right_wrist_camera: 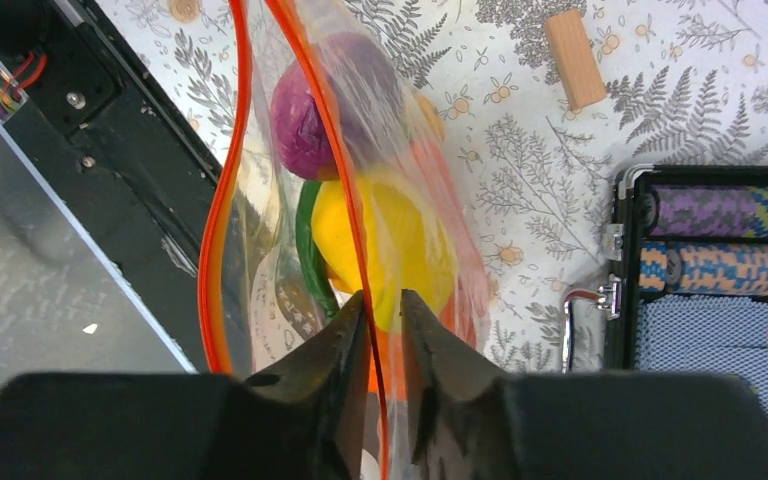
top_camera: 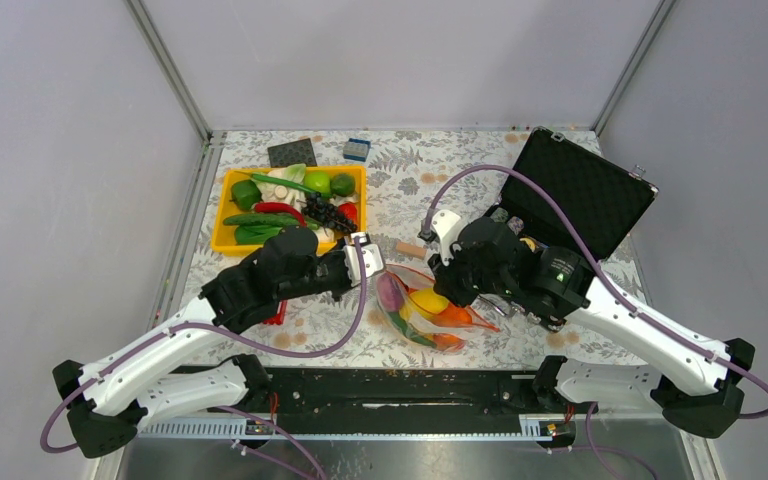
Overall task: Open the zip-top bag and remove the fake food
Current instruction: Open the zipper of the food storage bag at the center of the board.
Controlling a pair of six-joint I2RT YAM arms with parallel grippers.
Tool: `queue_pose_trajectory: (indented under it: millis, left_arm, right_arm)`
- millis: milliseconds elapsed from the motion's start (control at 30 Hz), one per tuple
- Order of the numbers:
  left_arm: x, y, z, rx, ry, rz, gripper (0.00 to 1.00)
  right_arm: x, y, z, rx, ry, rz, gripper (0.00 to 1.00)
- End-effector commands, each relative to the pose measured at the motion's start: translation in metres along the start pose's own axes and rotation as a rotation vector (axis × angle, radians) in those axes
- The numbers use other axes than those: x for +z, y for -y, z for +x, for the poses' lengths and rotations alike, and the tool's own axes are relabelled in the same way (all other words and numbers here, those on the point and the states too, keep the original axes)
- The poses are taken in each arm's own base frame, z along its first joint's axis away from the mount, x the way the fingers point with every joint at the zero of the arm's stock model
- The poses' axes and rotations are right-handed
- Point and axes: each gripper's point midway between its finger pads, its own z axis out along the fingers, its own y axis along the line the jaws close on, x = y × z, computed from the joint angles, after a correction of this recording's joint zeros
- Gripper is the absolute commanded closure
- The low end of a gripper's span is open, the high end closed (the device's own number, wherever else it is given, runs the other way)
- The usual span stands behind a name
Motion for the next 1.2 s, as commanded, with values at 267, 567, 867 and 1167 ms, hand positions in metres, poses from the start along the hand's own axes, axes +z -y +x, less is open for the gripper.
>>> queue_pose_trajectory:
  millis: [267,567,867,1167]
  left_arm:
    - [0.002,-0.013,-0.015,-0.104,0.091,-0.091,0.71]
    - [-0.022,-0.048,-0.016,-0.365,0.162,-0.362,0.21]
    - [-0.05,-0.044,-0.015,-0.742,0.179,-0.432,0.15]
    - [-0.046,-0.025,-0.025,-0.988,0.182,-0.342,0.2]
  right_arm:
    - [-0.006,0.002,-0.033,0.084,0.108,0.022,1.0]
    - [-0.019,0.017,-0.05,0.159,0.183,0.118,1.0]
    - [-0.016,0.036,-0.065,0.45,0.323,0.24,1.0]
    - [-0.017,0.052,-0.074,0.627,0.402,0.333,1.0]
